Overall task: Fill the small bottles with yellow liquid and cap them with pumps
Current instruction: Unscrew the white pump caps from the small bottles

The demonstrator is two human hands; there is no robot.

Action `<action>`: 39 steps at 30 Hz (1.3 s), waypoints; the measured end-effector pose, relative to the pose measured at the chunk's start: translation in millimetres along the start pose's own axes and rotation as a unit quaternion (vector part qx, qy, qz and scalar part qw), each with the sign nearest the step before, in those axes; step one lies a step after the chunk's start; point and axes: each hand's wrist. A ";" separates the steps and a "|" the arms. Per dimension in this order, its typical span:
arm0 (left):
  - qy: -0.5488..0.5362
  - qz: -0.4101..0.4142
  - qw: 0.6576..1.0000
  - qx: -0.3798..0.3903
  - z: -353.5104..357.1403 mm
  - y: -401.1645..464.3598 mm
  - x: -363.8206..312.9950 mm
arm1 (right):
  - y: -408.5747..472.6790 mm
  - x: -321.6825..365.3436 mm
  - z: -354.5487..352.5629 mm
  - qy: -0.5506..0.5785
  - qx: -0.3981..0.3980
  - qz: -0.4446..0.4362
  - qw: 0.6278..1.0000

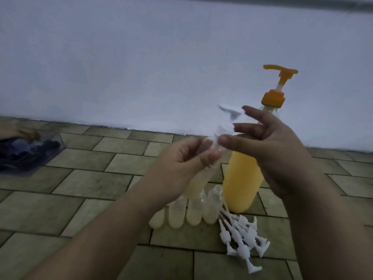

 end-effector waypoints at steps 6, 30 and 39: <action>0.062 -0.005 0.998 -0.015 0.2 3.6 8.2 | -5.8 0.4 -3.0 -0.010 -0.006 -0.030 0.999; 0.242 -0.046 0.968 -0.041 -20.8 39.5 64.8 | -68.5 -110.4 -73.5 0.007 -0.347 -0.112 0.931; 0.457 -0.079 0.886 0.029 -17.0 45.2 74.3 | -80.7 -186.4 -44.7 -0.140 -0.305 -0.153 0.929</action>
Point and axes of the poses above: each hand's wrist, its own y-axis towards the middle knuckle, its own z-axis out of the palm, x = y × z, and after that the axes turned 2 degrees about z, right-handed
